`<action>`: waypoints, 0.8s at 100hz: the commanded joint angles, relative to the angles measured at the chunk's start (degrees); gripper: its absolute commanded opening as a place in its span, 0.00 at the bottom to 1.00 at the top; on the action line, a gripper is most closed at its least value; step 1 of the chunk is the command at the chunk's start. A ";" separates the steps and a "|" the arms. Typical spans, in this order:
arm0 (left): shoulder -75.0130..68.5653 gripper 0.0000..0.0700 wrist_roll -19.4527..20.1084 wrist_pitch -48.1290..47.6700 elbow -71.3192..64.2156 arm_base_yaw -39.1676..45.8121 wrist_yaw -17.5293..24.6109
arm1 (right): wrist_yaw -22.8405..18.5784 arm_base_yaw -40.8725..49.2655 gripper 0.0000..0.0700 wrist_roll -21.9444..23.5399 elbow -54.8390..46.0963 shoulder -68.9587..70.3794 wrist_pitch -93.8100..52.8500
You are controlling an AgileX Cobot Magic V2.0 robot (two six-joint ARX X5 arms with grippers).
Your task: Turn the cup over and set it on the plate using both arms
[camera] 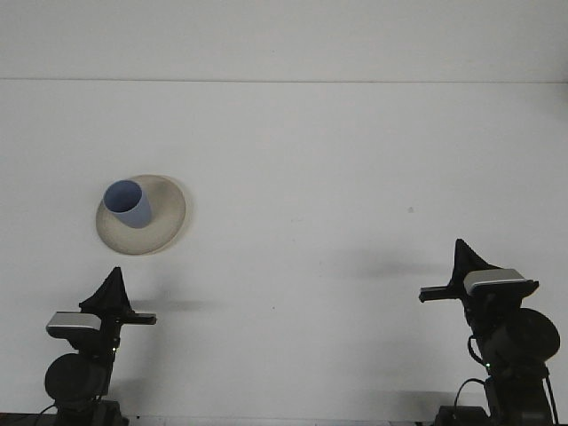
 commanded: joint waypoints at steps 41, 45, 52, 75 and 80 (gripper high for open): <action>-0.09 0.02 0.39 0.85 -1.16 0.07 0.07 | 0.20 0.02 0.00 -0.20 -12.55 -15.82 7.50; -0.09 0.02 0.39 0.83 -1.16 0.07 0.07 | 0.22 0.00 0.00 0.07 -14.08 -17.38 8.11; -0.09 0.02 0.39 0.85 -1.16 0.07 0.07 | 0.26 -0.02 0.00 0.09 -16.50 -19.89 8.70; -0.09 0.02 0.39 0.85 -1.16 0.07 0.07 | 4.61 -0.02 0.00 0.17 -23.39 -25.83 11.30; -0.09 0.02 0.39 0.83 -1.16 0.07 0.07 | 5.31 -0.02 0.00 0.17 -24.33 -25.81 11.63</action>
